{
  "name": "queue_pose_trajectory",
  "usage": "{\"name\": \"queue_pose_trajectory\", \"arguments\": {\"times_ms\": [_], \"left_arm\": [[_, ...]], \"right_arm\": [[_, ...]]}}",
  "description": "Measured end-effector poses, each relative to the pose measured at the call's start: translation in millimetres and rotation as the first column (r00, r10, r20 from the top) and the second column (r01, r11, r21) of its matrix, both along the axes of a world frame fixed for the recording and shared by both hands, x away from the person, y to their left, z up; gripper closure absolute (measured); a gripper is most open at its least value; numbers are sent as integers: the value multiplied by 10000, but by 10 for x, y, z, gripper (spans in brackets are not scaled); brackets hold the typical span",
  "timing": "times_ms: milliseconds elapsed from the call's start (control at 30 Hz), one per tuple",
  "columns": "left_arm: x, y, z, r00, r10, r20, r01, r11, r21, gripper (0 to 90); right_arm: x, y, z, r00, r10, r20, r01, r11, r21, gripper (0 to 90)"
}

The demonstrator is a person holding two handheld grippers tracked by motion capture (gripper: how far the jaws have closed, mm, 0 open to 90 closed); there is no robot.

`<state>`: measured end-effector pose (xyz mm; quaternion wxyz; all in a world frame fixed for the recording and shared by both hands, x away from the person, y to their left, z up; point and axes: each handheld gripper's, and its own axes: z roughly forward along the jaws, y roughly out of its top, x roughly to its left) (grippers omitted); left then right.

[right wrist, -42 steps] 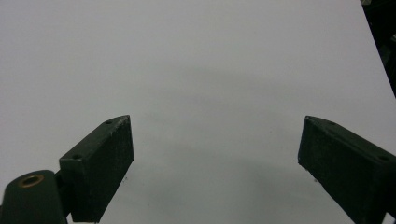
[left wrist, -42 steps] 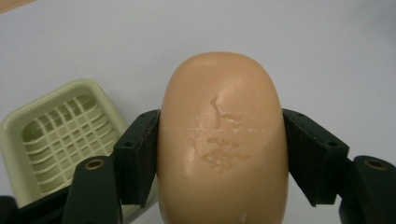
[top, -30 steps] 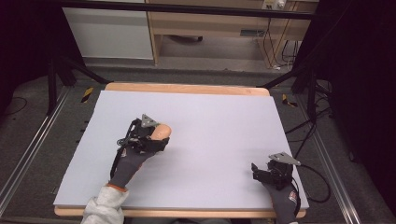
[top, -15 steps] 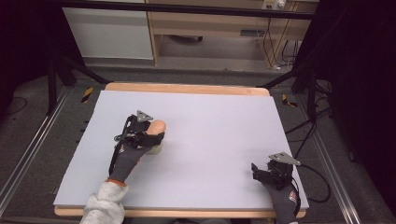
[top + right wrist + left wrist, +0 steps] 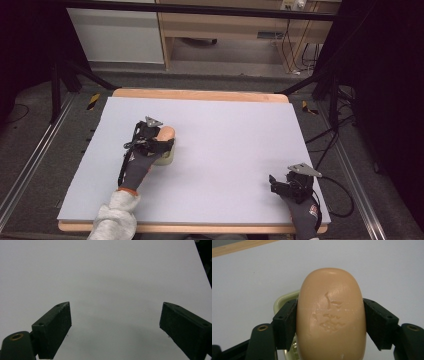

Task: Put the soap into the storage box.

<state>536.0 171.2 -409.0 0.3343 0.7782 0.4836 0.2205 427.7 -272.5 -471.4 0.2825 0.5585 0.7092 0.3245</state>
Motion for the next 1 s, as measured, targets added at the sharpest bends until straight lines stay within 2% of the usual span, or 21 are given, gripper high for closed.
{"name": "queue_pose_trajectory", "arguments": {"times_ms": [533, 1000], "left_arm": [[89, 82, -205, 9978, 559, -365, -560, 9984, -12, 317], [126, 90, -340, 9956, 701, -627, -698, 9975, 66, 316]], "right_arm": [[1, 1, -1, 10000, -11, -11, 11, 10000, 4, 107], [4, 2, -4, 10000, 9, -34, -8, 10000, 7, 107]]}}
